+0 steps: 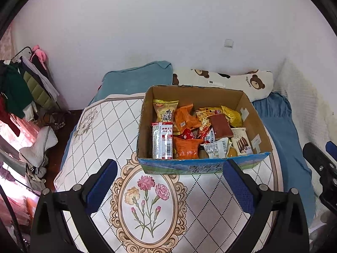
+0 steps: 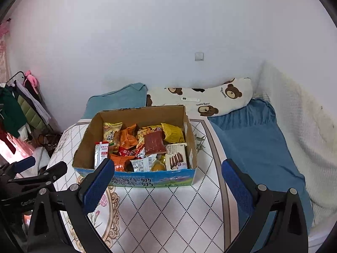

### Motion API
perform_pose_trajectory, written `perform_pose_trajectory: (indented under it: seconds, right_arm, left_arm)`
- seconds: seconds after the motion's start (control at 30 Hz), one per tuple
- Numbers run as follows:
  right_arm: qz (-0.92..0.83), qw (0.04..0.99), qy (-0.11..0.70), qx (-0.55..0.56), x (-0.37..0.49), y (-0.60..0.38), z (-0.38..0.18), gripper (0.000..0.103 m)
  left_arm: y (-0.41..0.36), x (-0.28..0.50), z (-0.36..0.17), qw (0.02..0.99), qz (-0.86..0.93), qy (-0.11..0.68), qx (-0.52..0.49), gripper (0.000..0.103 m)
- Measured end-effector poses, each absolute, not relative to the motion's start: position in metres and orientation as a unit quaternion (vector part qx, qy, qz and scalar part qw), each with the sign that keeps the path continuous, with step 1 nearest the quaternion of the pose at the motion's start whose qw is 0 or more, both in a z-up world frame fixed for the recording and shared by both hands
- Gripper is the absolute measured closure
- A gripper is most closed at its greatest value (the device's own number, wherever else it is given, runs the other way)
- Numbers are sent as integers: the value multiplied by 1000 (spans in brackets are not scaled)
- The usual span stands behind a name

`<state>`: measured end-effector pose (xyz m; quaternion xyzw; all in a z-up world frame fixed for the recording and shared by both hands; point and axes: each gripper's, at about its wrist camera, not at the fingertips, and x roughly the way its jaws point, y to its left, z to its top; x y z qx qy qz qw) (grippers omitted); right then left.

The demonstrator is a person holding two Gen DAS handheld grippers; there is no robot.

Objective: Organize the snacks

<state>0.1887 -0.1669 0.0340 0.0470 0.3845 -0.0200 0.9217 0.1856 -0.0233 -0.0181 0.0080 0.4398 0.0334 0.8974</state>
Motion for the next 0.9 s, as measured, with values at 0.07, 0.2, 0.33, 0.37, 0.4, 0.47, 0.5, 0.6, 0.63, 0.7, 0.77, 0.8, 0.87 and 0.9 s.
perform_pose_trajectory:
  seconds: [0.07, 0.2, 0.33, 0.37, 0.4, 0.47, 0.5, 0.6, 0.63, 0.7, 0.77, 0.8, 0.87, 0.9]
  right_arm:
    - [-22, 920, 388, 48, 195, -169, 28, 0]
    - [-23, 917, 394, 51, 203, -171, 20, 0]
    - [-24, 917, 396, 49, 208, -172, 14, 0]
    - [-25, 917, 396, 48, 207, -172, 14, 0]
    - [-25, 916, 397, 46, 209, -172, 12, 0]
    - [-24, 916, 399, 46, 210, -172, 10, 0]
    - [-24, 915, 399, 46, 210, -172, 10, 0]
    - [-24, 915, 400, 47, 210, -172, 9, 0]
    - [-24, 915, 400, 47, 210, -172, 9, 0]
    - [-24, 916, 399, 48, 211, -172, 8, 0]
    - [-23, 916, 399, 47, 211, -172, 8, 0]
    - [-23, 916, 398, 47, 211, -171, 9, 0]
    - [-22, 916, 397, 47, 211, -171, 9, 0]
    - [-22, 917, 396, 47, 211, -170, 9, 0]
  left_arm:
    - [-24, 189, -21, 896, 34, 443, 7, 1]
    - [-24, 193, -26, 893, 32, 448, 7, 1]
    - [-24, 194, -28, 893, 32, 448, 6, 1]
    - [-25, 194, -28, 893, 32, 448, 7, 1]
    - [-25, 194, -29, 893, 31, 449, 7, 1]
    - [-25, 194, -29, 893, 31, 448, 6, 1]
    - [-26, 194, -31, 893, 30, 448, 8, 1]
    - [-27, 195, -32, 894, 29, 447, 8, 1]
    - [-27, 195, -33, 894, 28, 447, 8, 1]
    - [-27, 195, -33, 894, 26, 447, 8, 1]
    - [-26, 194, -32, 895, 27, 446, 9, 1]
    - [-26, 194, -29, 895, 26, 445, 9, 1]
    - [-26, 194, -28, 895, 25, 446, 10, 1]
    - [-26, 194, -28, 895, 26, 445, 10, 1]
